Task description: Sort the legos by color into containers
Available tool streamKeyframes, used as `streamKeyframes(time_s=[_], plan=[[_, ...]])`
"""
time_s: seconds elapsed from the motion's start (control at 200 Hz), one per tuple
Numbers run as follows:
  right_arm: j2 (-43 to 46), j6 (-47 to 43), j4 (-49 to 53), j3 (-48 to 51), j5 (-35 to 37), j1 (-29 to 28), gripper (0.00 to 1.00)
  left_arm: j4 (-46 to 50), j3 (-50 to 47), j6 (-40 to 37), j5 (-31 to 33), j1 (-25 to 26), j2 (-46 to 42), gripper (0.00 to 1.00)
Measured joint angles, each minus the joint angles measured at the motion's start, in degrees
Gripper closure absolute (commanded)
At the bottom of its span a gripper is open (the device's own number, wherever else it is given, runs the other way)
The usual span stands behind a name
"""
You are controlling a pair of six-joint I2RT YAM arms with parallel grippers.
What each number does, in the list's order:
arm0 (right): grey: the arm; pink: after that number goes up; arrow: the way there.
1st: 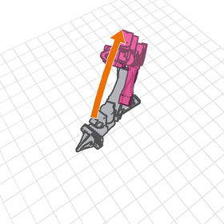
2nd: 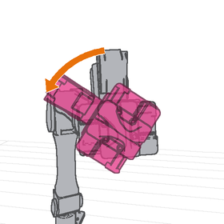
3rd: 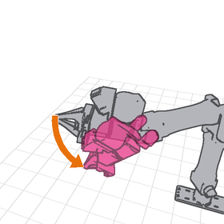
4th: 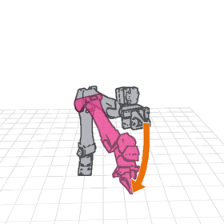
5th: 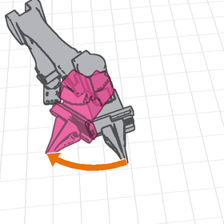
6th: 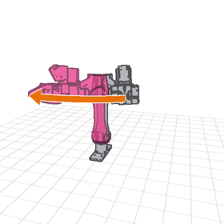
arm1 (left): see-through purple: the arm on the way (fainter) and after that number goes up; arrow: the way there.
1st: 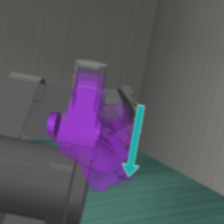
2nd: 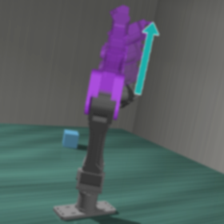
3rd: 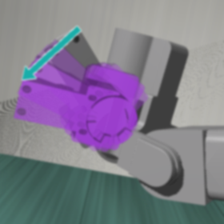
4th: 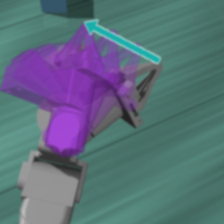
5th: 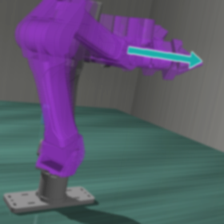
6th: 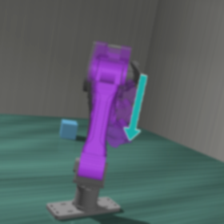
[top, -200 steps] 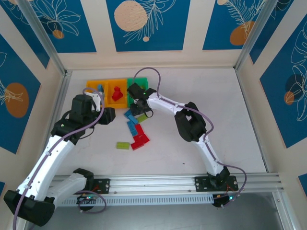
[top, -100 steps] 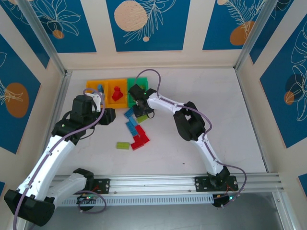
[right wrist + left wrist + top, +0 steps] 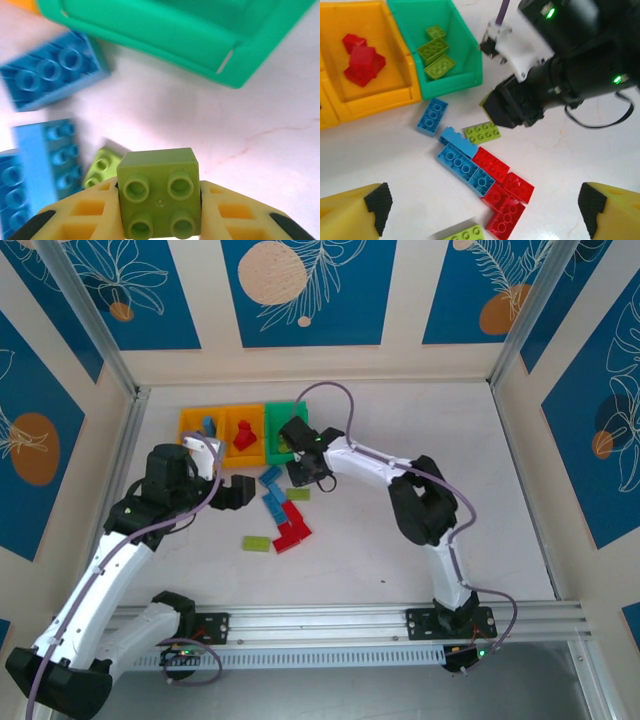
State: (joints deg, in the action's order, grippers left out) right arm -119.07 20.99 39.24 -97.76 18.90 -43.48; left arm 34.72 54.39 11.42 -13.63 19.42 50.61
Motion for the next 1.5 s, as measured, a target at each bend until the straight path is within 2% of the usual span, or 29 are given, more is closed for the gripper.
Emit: streamKeyframes(time_s=[0.105, 0.2, 0.36, 0.485, 0.57, 0.745, 0.895, 1.035, 1.09, 1.235, 1.305, 1.5], plan=[[4.9, -0.2, -2.8, -0.3, 0.5, 0.0, 0.74, -1.6, -0.5, 0.0, -2.2, 0.0, -0.6, 0.00], [4.2, -0.8, -4.4, -5.0, 2.4, 0.3, 0.74, -2.6, -0.9, 1.1, -2.5, 0.0, -0.5, 0.00], [-8.5, -3.1, -5.4, -22.6, 5.7, 1.6, 0.73, -1.6, -1.0, 5.5, 2.5, 0.0, 0.5, 0.00], [-19.5, -4.7, -3.1, -34.7, 6.4, 2.8, 0.61, 0.6, -2.4, 10.2, 6.8, 0.0, 1.1, 0.00], [-24.6, -5.7, -0.7, -40.2, 6.4, 3.4, 0.52, 2.1, -4.3, 14.0, 8.3, 0.0, 1.1, 0.00], [-27.0, -7.1, 3.7, -44.6, 6.3, 3.8, 0.46, 4.4, -8.9, 21.9, 8.3, 0.3, 0.5, 0.00], [-24.3, -7.4, 5.2, -43.8, 5.5, 3.8, 0.45, 7.4, -10.1, 27.6, 8.5, 1.7, 0.0, 0.11], [-15.1, -7.3, 6.0, -36.1, 5.0, 3.8, 0.45, 12.1, -10.1, 31.7, 9.7, 5.4, 1.6, 0.14], [-10.5, -7.3, 5.7, -32.2, 4.9, 4.0, 0.44, 13.9, -10.2, 33.5, 10.2, 7.6, 3.0, 0.13], [0.1, -6.5, 4.9, -23.2, 4.9, 4.4, 0.43, 15.3, -12.4, 36.2, 11.0, 15.1, 6.8, 0.01], [3.2, -6.0, 4.6, -20.2, 4.9, 4.5, 0.42, 14.6, -13.5, 36.7, 11.3, 18.1, 8.9, 0.00], [5.7, -4.3, 4.5, -13.6, 4.8, 4.7, 0.42, 10.6, -13.6, 35.8, 13.1, 19.5, 17.6, 0.00]])
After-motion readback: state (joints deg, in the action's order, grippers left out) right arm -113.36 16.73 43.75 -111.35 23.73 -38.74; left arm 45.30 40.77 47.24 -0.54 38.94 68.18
